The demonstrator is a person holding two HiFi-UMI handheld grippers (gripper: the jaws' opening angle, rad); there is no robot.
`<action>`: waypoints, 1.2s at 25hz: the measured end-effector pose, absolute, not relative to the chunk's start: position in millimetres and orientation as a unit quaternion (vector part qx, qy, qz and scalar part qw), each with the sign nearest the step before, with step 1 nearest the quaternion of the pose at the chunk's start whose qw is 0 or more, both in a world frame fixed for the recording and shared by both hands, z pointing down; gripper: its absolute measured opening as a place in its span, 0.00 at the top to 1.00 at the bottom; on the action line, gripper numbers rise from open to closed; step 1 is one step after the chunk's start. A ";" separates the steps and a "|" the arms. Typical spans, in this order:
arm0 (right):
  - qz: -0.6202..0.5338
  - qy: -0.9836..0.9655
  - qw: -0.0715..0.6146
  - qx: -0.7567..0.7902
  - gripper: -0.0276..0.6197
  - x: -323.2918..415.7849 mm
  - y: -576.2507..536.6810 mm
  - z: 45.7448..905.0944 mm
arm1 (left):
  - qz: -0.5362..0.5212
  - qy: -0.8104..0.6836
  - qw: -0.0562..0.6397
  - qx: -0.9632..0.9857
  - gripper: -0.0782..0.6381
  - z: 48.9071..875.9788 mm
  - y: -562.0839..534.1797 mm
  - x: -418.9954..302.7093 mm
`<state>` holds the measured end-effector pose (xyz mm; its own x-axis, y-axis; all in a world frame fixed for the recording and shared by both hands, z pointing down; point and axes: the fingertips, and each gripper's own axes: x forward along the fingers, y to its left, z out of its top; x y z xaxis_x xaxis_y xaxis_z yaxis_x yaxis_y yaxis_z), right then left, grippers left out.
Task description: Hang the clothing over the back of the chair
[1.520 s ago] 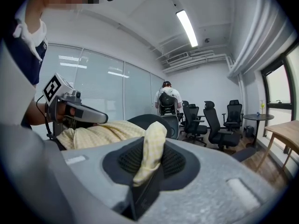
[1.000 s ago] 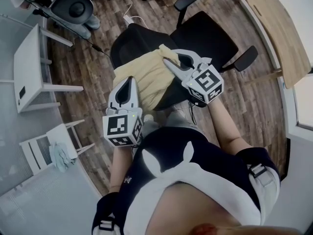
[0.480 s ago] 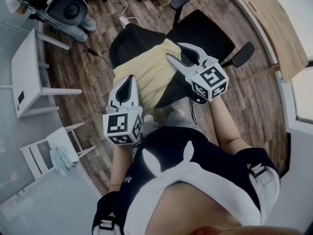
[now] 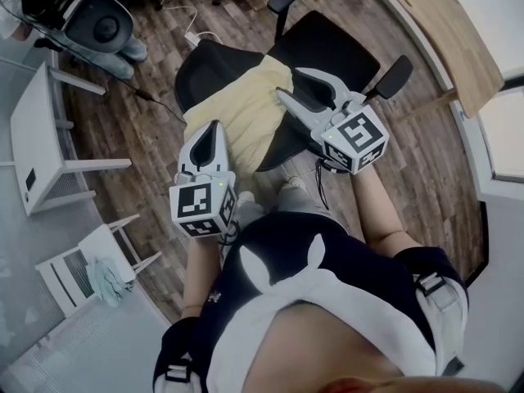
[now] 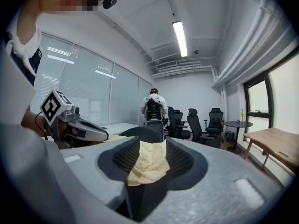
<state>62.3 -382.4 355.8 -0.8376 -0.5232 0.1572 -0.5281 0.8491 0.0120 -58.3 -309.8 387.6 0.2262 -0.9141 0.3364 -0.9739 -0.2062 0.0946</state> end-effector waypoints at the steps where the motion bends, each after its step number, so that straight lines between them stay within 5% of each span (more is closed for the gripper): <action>1: 0.010 -0.958 0.082 0.275 0.72 62.0 -378.1 354.5 | 0.103 -0.612 0.144 0.771 0.88 387.5 -308.9 -58.2; 9: -0.034 -0.953 0.114 0.278 0.95 56.4 -337.1 343.0 | 0.092 -0.593 0.142 0.787 0.88 386.0 -300.7 -54.4; 30: -0.050 -0.956 0.171 0.232 0.96 30.8 -281.6 366.3 | 0.095 -0.552 0.138 0.817 0.88 384.4 -282.8 -37.7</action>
